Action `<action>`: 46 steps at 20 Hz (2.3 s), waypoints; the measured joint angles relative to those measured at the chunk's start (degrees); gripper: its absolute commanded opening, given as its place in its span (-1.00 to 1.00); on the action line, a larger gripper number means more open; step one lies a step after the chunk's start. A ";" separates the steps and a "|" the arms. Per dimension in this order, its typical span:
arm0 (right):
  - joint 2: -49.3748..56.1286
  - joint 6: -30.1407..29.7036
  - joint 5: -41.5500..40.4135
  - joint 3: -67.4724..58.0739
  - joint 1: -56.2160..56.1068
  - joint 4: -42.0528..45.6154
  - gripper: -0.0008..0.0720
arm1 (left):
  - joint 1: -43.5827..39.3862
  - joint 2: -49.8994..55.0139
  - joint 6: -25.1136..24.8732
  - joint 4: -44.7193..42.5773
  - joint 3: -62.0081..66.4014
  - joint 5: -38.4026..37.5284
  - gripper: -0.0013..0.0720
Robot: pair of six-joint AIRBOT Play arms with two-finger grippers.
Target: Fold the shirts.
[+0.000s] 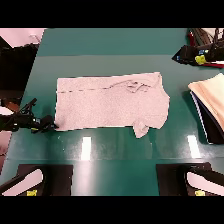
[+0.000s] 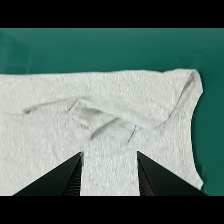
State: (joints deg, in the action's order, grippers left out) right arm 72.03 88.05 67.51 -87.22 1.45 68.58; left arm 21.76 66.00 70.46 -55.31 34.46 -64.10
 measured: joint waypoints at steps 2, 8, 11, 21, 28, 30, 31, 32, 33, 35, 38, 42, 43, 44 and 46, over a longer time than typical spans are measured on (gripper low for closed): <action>-0.28 -0.81 2.93 1.75 0.48 0.02 0.08 | -0.66 0.09 0.00 0.76 0.98 0.46 -0.90; -3.37 -2.10 7.13 21.09 5.55 -1.07 0.08 | -1.40 0.09 -1.18 1.44 7.54 -2.43 -0.90; -4.02 -2.29 4.24 31.87 8.66 -3.06 0.08 | -1.44 0.09 -1.57 1.60 9.40 -3.37 -0.90; 2.19 -5.33 -3.34 43.39 12.41 -12.15 -0.18 | -1.46 0.11 -1.88 1.70 10.54 -3.89 -0.90; 1.36 -6.54 -9.90 43.71 10.08 -12.26 -0.94 | -1.46 -0.02 -1.92 1.64 12.20 -4.28 -0.90; -1.92 -6.64 -10.80 41.51 10.36 -12.24 -0.94 | -1.51 -0.94 -1.90 1.64 15.72 -4.68 -0.90; -3.89 -6.71 -10.73 39.45 10.32 -12.70 -0.94 | -1.51 -1.77 -1.86 1.70 18.16 -4.61 -0.90; -5.79 -6.71 -10.78 37.03 10.51 -12.63 -0.94 | -1.51 -2.89 -1.81 1.68 21.27 -4.70 -0.90; -8.00 -6.71 -10.80 33.83 10.56 -12.76 -0.94 | -1.51 -4.28 -1.75 1.73 24.90 -4.70 -0.90; -12.26 -6.73 -10.73 26.86 10.58 -12.98 -0.94 | -1.55 -7.21 -1.33 1.84 32.46 -4.90 -0.90; -18.18 -6.75 -10.73 15.41 10.64 -13.09 -0.94 | -1.53 -11.82 -0.50 1.88 46.07 -4.81 -0.90; -25.14 -6.78 -10.78 1.46 10.67 -12.39 -0.94 | -1.49 -15.69 1.27 2.73 65.11 -5.68 -0.90; -26.80 -6.75 -10.75 -1.55 10.67 -11.61 -0.94 | -1.49 -16.22 1.86 3.45 70.01 -5.97 -0.90; -28.13 -6.67 -10.32 -4.20 10.67 -10.71 -0.94 | -1.46 -16.57 2.54 4.26 74.31 -6.38 -0.90; -30.38 -5.88 -8.44 -9.66 10.67 -7.61 -0.95 | -1.46 -16.92 3.69 6.69 81.85 -7.04 -0.90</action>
State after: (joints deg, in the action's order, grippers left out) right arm 41.65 82.17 59.07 -96.88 12.12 60.97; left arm 20.29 49.08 74.15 -48.62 116.31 -71.13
